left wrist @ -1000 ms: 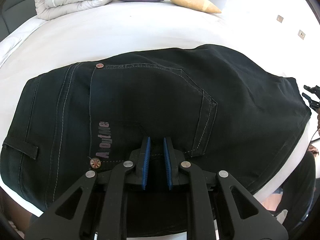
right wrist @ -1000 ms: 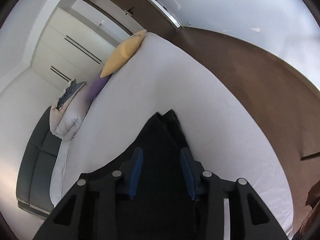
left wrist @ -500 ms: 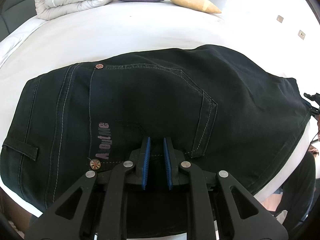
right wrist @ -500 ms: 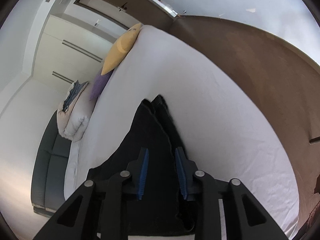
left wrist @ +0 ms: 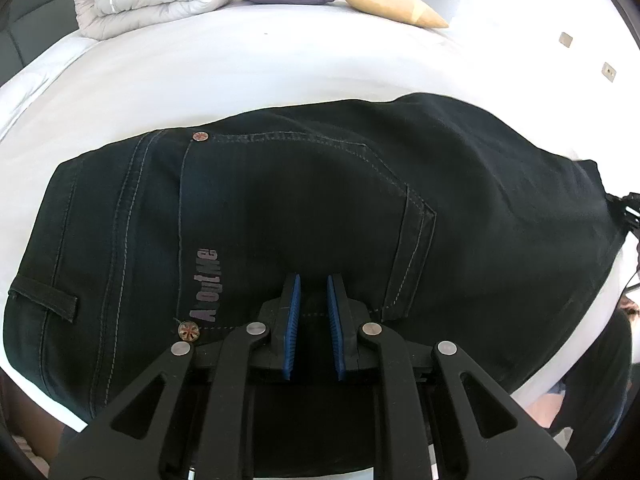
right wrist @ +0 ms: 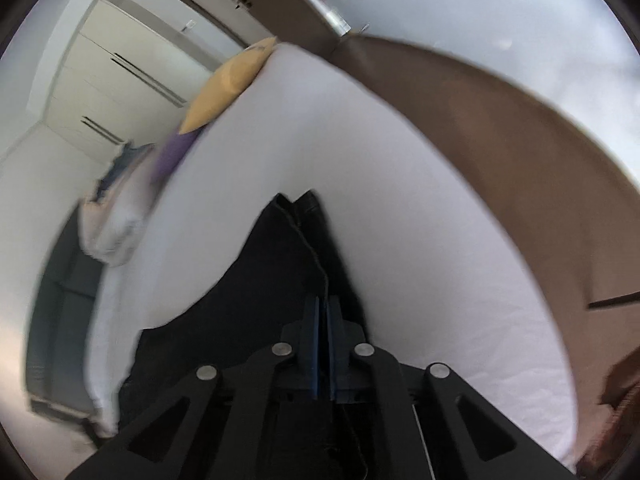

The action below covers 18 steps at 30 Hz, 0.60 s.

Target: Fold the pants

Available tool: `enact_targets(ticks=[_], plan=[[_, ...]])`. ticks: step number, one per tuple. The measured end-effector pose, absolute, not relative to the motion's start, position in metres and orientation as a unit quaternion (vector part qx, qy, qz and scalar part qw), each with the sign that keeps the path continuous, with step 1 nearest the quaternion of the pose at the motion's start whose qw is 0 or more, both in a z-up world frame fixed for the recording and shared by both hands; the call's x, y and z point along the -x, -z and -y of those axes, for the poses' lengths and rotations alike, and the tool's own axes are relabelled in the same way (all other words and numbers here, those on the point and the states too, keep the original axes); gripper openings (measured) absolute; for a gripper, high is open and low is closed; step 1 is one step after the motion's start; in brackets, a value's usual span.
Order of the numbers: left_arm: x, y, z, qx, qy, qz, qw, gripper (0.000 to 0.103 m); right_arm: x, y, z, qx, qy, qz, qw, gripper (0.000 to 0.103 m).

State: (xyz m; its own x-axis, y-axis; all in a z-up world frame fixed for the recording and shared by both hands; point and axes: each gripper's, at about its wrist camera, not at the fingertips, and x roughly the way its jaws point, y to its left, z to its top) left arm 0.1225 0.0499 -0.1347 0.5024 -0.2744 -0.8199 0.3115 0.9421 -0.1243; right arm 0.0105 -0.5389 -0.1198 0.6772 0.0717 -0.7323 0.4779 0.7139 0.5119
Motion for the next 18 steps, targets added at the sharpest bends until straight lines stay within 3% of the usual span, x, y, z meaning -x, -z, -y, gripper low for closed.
enact_targets(ticks=[12, 13, 18], plan=[[-0.126, 0.136, -0.047, -0.014, 0.173, -0.459, 0.872, 0.015, 0.028, 0.129, 0.564, -0.399, 0.213, -0.333, 0.828, 0.002], [-0.126, 0.136, -0.049, -0.012, 0.173, -0.458, 0.872, 0.015, 0.036, 0.126, 0.567, -0.411, 0.23, -0.33, 0.818, 0.008], [-0.125, 0.135, -0.051, -0.006, 0.168, -0.452, 0.876, 0.015, 0.01, 0.072, 0.495, -0.33, 0.11, -0.337, 0.875, 0.008]])
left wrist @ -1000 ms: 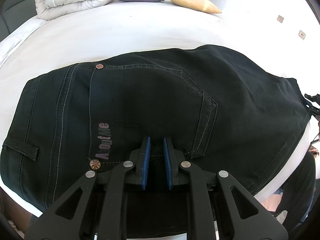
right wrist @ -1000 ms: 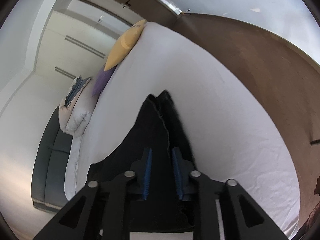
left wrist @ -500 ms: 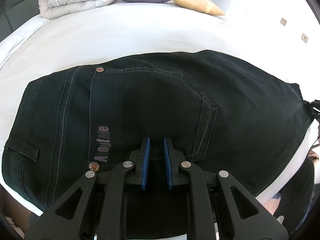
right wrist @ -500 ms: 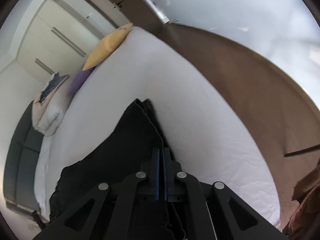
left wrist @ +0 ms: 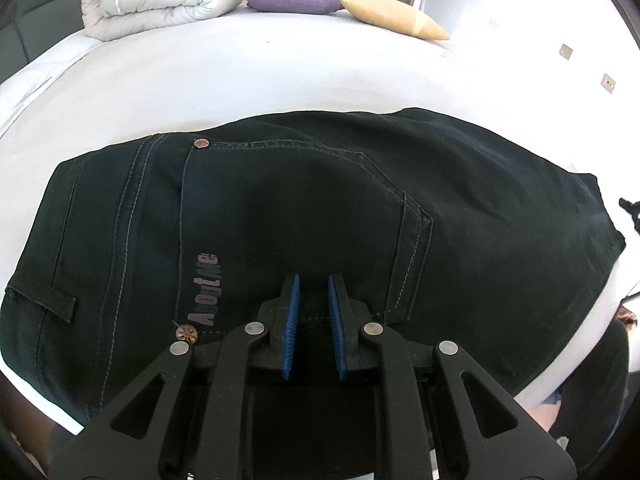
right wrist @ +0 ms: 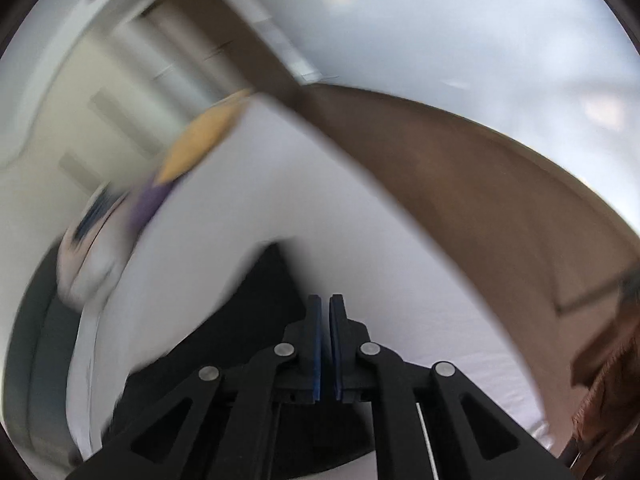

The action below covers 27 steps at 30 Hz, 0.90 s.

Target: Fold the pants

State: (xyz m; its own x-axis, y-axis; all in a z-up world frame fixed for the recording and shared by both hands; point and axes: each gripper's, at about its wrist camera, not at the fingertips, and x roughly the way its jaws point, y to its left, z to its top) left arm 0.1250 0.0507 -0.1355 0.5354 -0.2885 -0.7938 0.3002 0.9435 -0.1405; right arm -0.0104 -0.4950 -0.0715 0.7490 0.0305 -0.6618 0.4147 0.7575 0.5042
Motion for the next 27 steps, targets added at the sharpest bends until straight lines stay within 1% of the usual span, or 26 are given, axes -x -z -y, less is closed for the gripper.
enact_targets(ticks=[3, 5, 8, 9, 12, 14, 17, 20, 21, 24, 25, 26, 27], plan=[[-0.125, 0.135, -0.048, -0.007, 0.163, -0.451, 0.878, 0.016, -0.044, 0.07, 0.416, -0.271, -0.008, -0.41, 0.871, 0.008], [-0.124, 0.135, -0.047, -0.006, 0.166, -0.452, 0.876, 0.016, -0.08, 0.088, 0.375, -0.262, -0.053, -0.467, 0.843, 0.008], [-0.126, 0.135, -0.052, 0.004, 0.176, -0.455, 0.873, 0.016, -0.113, 0.123, 0.358, -0.25, -0.04, -0.53, 0.809, 0.008], [-0.128, 0.135, -0.054, 0.008, 0.179, -0.454, 0.873, 0.016, -0.122, 0.139, 0.368, -0.266, -0.02, -0.541, 0.797, 0.0], [-0.13, 0.137, -0.064, 0.023, 0.186, -0.448, 0.874, 0.016, -0.129, 0.152, 0.401, -0.303, -0.001, -0.513, 0.803, 0.0], [-0.132, 0.138, -0.067, 0.029, 0.187, -0.445, 0.875, 0.016, -0.134, 0.148, 0.42, -0.311, 0.023, -0.486, 0.816, 0.0], [-0.129, 0.138, -0.071, 0.035, 0.188, -0.439, 0.878, 0.016, -0.134, 0.132, 0.443, -0.237, 0.132, -0.447, 0.852, 0.0], [-0.125, 0.138, -0.076, 0.039, 0.189, -0.439, 0.878, 0.016, -0.107, 0.117, 0.474, -0.298, 0.197, -0.403, 0.843, 0.001], [-0.119, 0.138, -0.079, 0.039, 0.188, -0.439, 0.878, 0.016, -0.097, 0.107, 0.47, -0.3, 0.193, -0.388, 0.85, 0.005], [-0.118, 0.131, -0.079, 0.04, 0.179, -0.439, 0.879, 0.016, -0.065, 0.081, 0.422, -0.313, 0.099, -0.358, 0.874, 0.006], [-0.117, 0.128, -0.076, 0.04, 0.18, -0.438, 0.88, 0.016, -0.057, 0.08, 0.4, -0.324, 0.054, -0.361, 0.873, 0.007], [-0.117, 0.126, -0.071, 0.039, 0.186, -0.437, 0.879, 0.016, -0.05, 0.084, 0.377, -0.332, 0.013, -0.372, 0.867, 0.011], [-0.115, 0.124, -0.066, 0.033, 0.193, -0.437, 0.878, 0.016, -0.045, 0.093, 0.351, -0.337, -0.033, -0.389, 0.857, 0.012]])
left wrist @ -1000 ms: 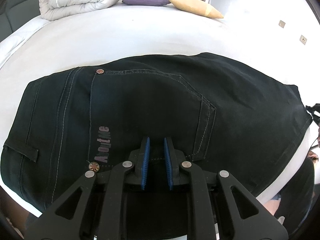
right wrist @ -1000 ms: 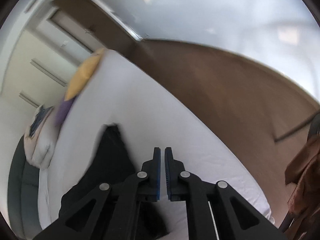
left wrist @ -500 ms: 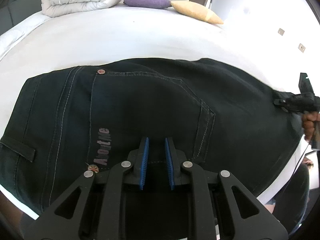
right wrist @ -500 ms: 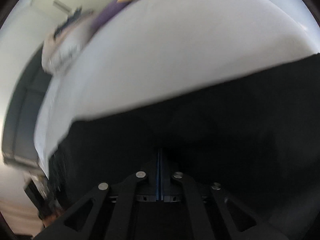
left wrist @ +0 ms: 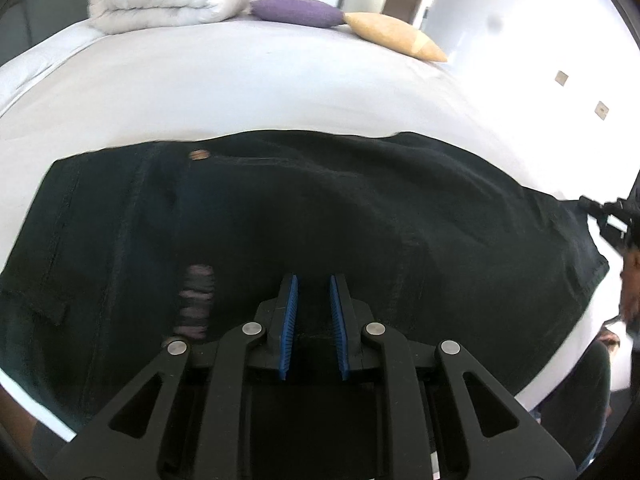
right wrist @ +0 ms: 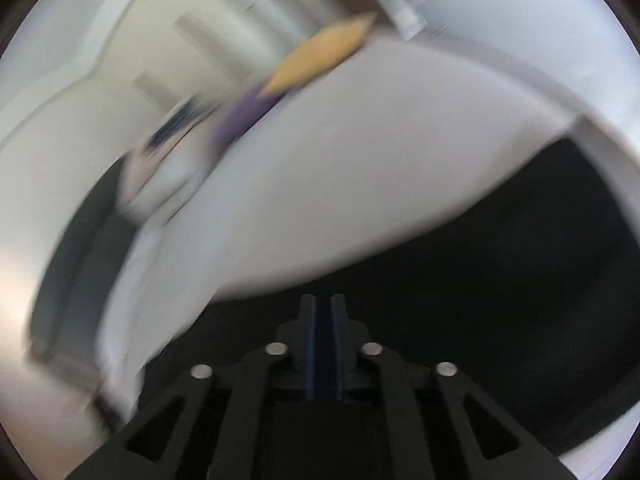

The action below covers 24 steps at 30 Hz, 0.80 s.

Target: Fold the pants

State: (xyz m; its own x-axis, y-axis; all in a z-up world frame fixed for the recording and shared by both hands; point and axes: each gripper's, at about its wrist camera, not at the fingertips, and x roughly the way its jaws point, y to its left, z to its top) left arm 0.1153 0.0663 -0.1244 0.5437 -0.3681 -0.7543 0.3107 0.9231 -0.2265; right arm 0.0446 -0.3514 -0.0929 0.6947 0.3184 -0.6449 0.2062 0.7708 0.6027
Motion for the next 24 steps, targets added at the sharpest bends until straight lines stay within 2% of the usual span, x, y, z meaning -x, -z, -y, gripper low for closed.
enact_targets(ticks=[4, 5, 7, 11, 14, 17, 18, 21, 24], plan=[[-0.107, 0.128, -0.054, -0.009, 0.196, -0.432, 0.88, 0.018, -0.029, 0.147, 0.308, -0.354, -0.069, -0.445, 0.82, 0.011], [-0.106, 0.13, -0.058, -0.003, 0.2, -0.43, 0.881, 0.018, -0.026, 0.155, 0.314, -0.367, -0.063, -0.444, 0.815, 0.0], [-0.104, 0.132, -0.07, 0.013, 0.197, -0.431, 0.88, 0.018, -0.009, 0.163, 0.345, -0.404, -0.052, -0.412, 0.815, 0.0], [-0.1, 0.134, -0.084, 0.022, 0.197, -0.427, 0.882, 0.018, 0.024, 0.146, 0.421, -0.4, 0.065, -0.362, 0.839, 0.0], [-0.092, 0.134, -0.089, 0.02, 0.19, -0.423, 0.885, 0.018, 0.079, 0.141, 0.497, -0.445, 0.153, -0.296, 0.831, 0.0], [-0.083, 0.124, -0.09, 0.007, 0.17, -0.424, 0.889, 0.018, 0.116, 0.114, 0.536, -0.441, 0.24, -0.26, 0.825, 0.0], [-0.079, 0.116, -0.09, 0.005, 0.171, -0.416, 0.893, 0.018, 0.126, 0.098, 0.541, -0.42, 0.28, -0.259, 0.824, 0.006], [-0.078, 0.08, -0.074, 0.007, 0.201, -0.375, 0.905, 0.018, 0.119, 0.064, 0.519, -0.424, 0.206, -0.229, 0.851, 0.006], [-0.101, 0.063, -0.028, -0.001, 0.266, -0.372, 0.889, 0.018, 0.069, 0.059, 0.448, -0.406, 0.059, -0.284, 0.867, 0.006]])
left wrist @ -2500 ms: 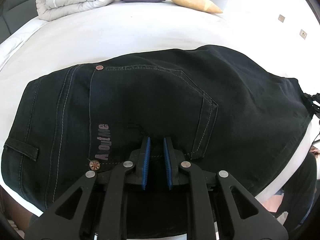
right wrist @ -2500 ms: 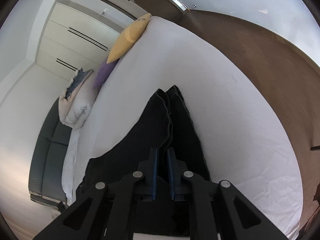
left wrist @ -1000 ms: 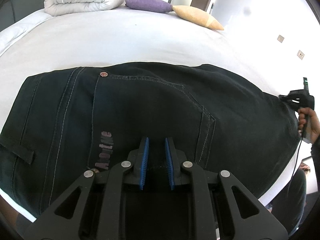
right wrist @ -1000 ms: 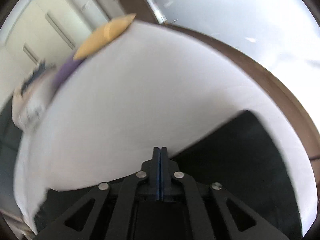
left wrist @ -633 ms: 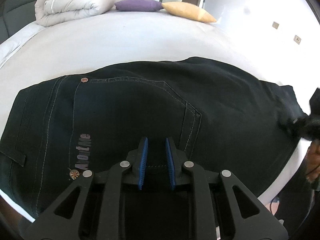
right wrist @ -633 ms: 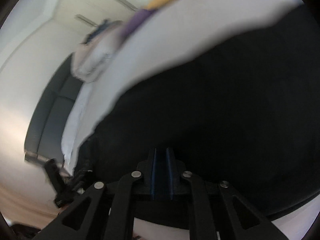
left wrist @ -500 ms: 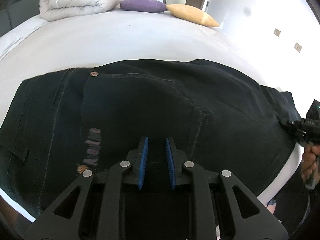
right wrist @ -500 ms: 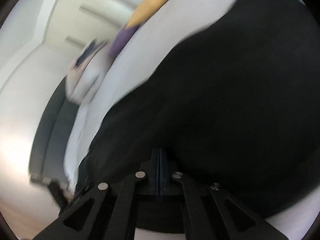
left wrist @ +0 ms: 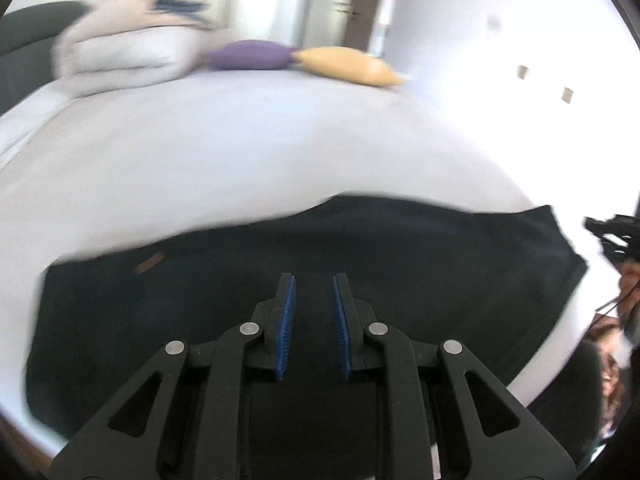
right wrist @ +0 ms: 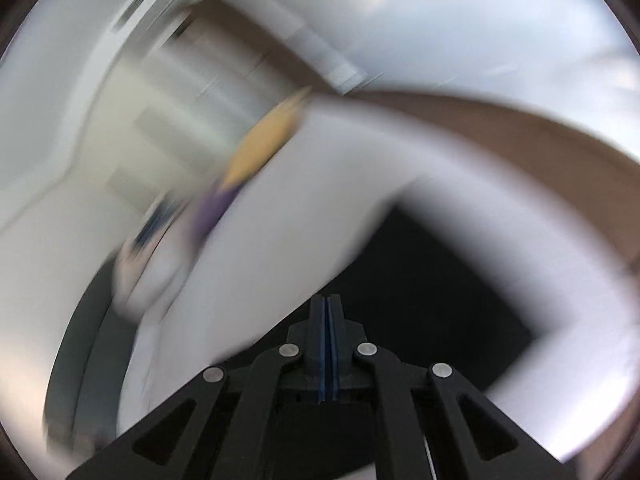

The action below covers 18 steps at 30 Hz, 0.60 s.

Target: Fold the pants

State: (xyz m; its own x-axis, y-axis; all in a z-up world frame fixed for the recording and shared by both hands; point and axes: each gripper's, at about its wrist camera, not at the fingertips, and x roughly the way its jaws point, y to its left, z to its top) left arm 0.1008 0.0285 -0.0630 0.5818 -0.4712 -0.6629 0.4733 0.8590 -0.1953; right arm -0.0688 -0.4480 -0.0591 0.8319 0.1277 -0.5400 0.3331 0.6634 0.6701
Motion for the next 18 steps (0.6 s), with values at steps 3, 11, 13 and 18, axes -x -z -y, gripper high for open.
enact_targets(ticks=[3, 11, 13, 18], plan=[[-0.13, 0.072, 0.031, -0.032, 0.331, -0.397, 0.855, 0.018, 0.0, 0.086, 0.366, -0.404, -0.063, -0.364, 0.837, 0.006], [-0.184, 0.128, 0.067, -0.009, 0.395, -0.475, 0.787, 0.018, -0.059, 0.18, 0.335, -0.473, -0.091, -0.449, 0.753, 0.0], [-0.196, 0.132, 0.052, 0.03, 0.407, -0.48, 0.776, 0.018, -0.052, 0.175, 0.364, -0.47, -0.055, -0.423, 0.773, 0.0], [-0.214, 0.134, 0.009, 0.083, 0.373, -0.477, 0.791, 0.017, -0.016, 0.174, 0.462, -0.522, 0.038, -0.344, 0.78, 0.0]])
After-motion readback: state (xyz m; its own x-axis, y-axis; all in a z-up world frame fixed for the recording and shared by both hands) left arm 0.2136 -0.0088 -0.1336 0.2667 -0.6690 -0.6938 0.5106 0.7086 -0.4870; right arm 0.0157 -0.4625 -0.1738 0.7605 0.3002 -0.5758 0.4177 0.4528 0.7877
